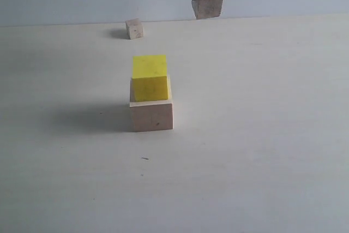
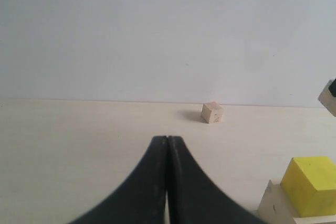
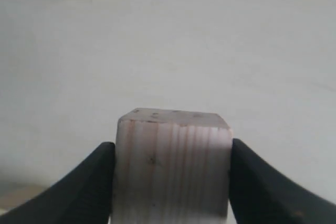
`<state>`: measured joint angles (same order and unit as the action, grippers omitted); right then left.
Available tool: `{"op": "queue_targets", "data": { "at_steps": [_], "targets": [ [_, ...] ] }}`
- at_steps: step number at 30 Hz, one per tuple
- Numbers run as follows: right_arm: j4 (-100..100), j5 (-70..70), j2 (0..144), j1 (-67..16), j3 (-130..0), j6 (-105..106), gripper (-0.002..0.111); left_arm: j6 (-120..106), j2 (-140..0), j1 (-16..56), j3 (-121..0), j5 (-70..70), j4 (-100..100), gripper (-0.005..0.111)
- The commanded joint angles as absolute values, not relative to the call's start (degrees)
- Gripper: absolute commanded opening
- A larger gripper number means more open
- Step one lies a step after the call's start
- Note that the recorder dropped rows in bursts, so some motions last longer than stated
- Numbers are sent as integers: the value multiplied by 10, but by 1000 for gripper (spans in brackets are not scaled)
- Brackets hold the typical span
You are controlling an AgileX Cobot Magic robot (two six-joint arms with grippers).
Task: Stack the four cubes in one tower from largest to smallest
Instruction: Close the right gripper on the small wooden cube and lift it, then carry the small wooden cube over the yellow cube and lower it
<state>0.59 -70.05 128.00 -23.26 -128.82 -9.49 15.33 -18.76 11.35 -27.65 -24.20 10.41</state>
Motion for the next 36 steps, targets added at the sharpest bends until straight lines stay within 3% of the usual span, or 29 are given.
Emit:
{"op": "queue_targets", "data": {
  "at_steps": [1, 14, 22, 36],
  "targets": [
    [32, -700, 1200, -247, -1175, -76, 0, 150, -185, 114, -273, -241, 99, 0],
    [-142, -552, 971, -260, -915, 136, 0, 150, -185, 114, -273, -245, 95, 0],
    [-243, -570, 973, -265, -907, 180, 0, 150, -185, 114, -273, -245, 93, 0],
    [-4, -665, 1002, -400, -988, -121, 0, 152, -185, 114, -273, -242, 91, 0]
  ]
}}
